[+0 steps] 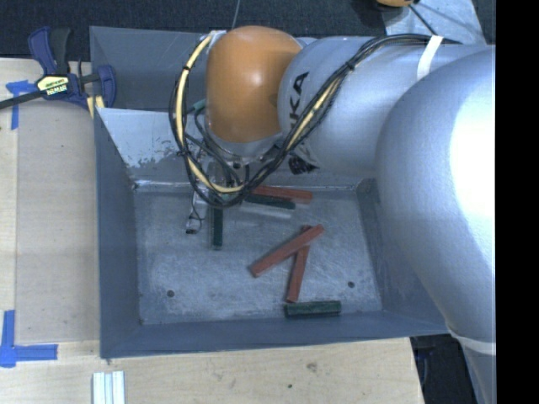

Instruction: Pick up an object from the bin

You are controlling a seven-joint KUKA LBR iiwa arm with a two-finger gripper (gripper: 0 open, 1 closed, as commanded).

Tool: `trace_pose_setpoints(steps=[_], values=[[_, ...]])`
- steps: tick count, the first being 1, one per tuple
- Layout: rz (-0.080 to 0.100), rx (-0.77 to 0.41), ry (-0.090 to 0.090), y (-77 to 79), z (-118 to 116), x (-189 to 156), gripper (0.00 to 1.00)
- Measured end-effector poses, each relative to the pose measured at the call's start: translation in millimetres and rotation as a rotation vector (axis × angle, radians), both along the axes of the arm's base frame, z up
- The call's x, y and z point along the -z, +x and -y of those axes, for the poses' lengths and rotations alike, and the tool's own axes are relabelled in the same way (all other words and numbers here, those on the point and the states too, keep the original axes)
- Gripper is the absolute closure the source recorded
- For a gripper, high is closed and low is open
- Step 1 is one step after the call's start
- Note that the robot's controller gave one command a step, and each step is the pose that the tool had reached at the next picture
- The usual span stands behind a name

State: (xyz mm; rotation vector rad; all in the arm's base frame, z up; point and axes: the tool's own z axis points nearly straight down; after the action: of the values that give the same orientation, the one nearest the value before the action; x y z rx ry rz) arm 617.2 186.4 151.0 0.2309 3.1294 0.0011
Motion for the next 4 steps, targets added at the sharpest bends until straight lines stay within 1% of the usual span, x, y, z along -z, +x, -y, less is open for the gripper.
trace_pose_setpoints(steps=[1, 2, 3, 4], values=[[0.0, 0.183, 0.001, -1.5, 20, -14, 0.0], [0.0, 0.005, 0.0, -31.9, 55, 19, 0.0], [0.002, -0.085, 0.0, -15.3, 63, 53, 0.0], [0.011, 0.071, 0.002, 7.6, 103, 77, 1.0]])
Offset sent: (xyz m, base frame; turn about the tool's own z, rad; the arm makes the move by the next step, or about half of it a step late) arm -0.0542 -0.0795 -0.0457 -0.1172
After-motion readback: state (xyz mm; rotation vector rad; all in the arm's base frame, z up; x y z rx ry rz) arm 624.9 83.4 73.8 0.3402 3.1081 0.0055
